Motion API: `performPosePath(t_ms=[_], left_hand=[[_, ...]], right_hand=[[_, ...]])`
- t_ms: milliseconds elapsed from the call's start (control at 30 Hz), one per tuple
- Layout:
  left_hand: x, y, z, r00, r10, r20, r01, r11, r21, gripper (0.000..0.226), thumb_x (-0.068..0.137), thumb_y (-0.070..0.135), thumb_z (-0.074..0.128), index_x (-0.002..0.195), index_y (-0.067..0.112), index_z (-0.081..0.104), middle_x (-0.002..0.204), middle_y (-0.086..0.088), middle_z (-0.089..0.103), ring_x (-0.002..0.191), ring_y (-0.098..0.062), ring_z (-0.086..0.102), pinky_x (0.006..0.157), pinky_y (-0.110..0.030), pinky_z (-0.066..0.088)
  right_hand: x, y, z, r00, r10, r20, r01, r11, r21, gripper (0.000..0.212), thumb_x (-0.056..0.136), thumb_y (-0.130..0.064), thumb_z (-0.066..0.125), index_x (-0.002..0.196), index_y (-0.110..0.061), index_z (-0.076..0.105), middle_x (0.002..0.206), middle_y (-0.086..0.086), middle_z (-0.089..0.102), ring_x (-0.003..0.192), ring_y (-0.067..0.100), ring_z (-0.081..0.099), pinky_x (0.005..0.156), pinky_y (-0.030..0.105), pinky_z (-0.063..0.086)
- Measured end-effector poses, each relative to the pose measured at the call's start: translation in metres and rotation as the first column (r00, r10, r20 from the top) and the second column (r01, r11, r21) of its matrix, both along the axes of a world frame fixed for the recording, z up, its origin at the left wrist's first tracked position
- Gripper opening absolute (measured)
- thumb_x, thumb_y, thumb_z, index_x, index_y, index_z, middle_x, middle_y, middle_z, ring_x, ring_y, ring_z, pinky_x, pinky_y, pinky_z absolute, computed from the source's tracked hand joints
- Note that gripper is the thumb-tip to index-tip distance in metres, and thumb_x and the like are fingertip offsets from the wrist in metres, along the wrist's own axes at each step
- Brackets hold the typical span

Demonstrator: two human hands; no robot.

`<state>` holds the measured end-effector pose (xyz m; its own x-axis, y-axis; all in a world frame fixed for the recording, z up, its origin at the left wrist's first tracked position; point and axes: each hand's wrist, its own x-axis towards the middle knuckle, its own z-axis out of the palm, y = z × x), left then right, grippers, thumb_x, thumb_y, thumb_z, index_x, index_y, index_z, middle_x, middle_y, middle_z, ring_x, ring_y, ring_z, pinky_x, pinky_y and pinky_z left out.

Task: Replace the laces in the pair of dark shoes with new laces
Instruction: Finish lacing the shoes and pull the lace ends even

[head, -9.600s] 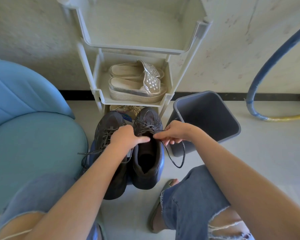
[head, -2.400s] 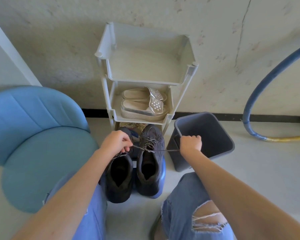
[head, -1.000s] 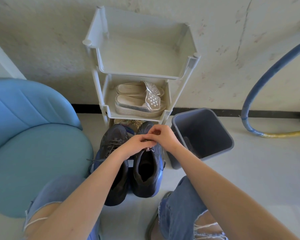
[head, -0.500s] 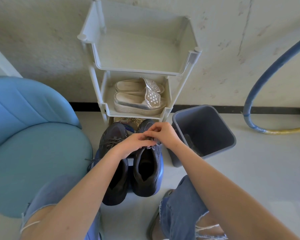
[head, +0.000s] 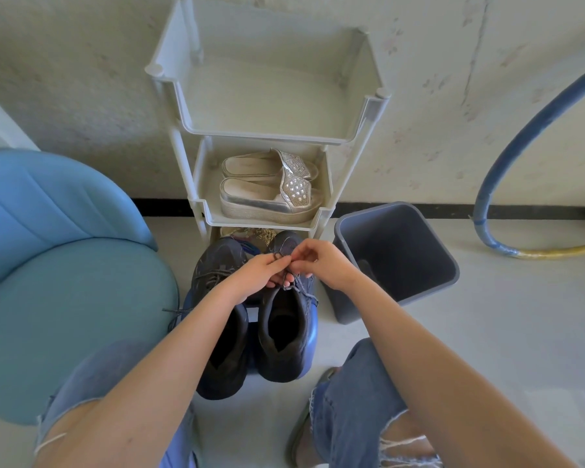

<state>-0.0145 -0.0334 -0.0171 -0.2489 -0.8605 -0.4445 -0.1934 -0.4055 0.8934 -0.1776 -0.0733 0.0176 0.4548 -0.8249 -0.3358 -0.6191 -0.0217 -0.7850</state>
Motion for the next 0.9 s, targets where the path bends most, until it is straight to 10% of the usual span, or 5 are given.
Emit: performPosePath(t_ms=[300, 567, 900], left_hand=[[0.006, 0.001, -0.002, 0.976, 0.132, -0.173, -0.116, 0.988, 0.099, 0.032, 0.092, 0.035, 0.057, 0.106, 0.009, 0.069, 0.096, -0.009, 0.074, 0.092, -0.019, 0.070, 0.077, -0.023, 0.051], [0.006, -0.006, 0.002, 0.981, 0.148, -0.127, -0.127, 0.979, 0.158, 0.016, 0.091, 0.028, 0.062, 0.082, 0.016, 0.068, 0.071, 0.005, 0.069, 0.065, -0.005, 0.062, 0.057, -0.013, 0.041], [0.007, -0.009, 0.006, 0.926, 0.265, -0.269, -0.133, 0.896, 0.424, 0.010, 0.093, 0.016, 0.058, 0.089, 0.015, 0.067, 0.070, 0.003, 0.064, 0.062, -0.004, 0.056, 0.047, -0.012, 0.035]], right_hand=[[0.005, 0.003, 0.000, 0.992, -0.123, 0.021, 0.119, 0.984, 0.136, 0.009, 0.091, -0.016, 0.063, 0.092, -0.010, 0.056, 0.074, -0.002, 0.053, 0.063, 0.008, 0.045, 0.061, 0.018, 0.038], [0.002, 0.006, 0.006, 0.938, -0.315, 0.146, 0.251, 0.906, 0.340, 0.008, 0.093, -0.009, 0.059, 0.089, -0.006, 0.053, 0.066, 0.008, 0.048, 0.054, 0.015, 0.041, 0.055, 0.023, 0.038], [-0.002, 0.011, 0.006, 0.993, -0.071, 0.098, 0.054, 0.985, 0.163, 0.014, 0.087, -0.009, 0.069, 0.094, -0.001, 0.060, 0.067, 0.014, 0.069, 0.051, 0.020, 0.066, 0.059, 0.033, 0.059]])
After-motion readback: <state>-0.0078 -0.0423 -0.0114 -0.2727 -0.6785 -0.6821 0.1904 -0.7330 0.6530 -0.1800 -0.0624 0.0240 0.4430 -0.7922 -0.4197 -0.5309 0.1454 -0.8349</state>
